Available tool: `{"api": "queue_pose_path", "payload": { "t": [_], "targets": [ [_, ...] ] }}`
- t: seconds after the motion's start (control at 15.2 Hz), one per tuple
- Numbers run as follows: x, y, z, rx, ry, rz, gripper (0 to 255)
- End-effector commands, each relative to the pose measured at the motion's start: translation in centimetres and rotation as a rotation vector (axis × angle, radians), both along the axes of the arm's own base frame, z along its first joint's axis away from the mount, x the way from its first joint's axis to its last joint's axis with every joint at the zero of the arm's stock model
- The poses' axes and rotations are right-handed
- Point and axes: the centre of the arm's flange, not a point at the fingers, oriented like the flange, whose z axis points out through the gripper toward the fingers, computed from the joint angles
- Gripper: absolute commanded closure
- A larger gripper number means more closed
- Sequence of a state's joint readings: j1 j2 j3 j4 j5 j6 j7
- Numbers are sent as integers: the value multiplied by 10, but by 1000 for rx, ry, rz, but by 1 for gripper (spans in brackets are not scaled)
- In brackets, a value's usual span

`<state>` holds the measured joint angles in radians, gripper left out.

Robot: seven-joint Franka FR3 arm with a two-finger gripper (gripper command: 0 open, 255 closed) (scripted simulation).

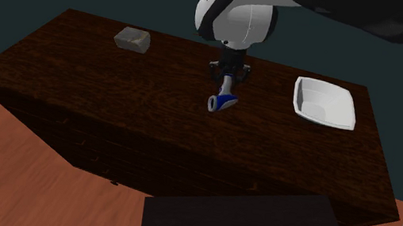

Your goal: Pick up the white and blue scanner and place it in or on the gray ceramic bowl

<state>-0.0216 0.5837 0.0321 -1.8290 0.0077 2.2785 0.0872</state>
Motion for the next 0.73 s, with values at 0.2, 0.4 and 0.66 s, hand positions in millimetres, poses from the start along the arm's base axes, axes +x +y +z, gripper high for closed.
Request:
{"api": "queue_pose_path", "payload": {
  "t": [0.2,0.4,0.66],
  "targets": [
    [0,-1,27,0,0,0,255],
    [0,-1,43,0,0,0,255],
    [-1,-1,62,0,0,0,255]
  ]
}}
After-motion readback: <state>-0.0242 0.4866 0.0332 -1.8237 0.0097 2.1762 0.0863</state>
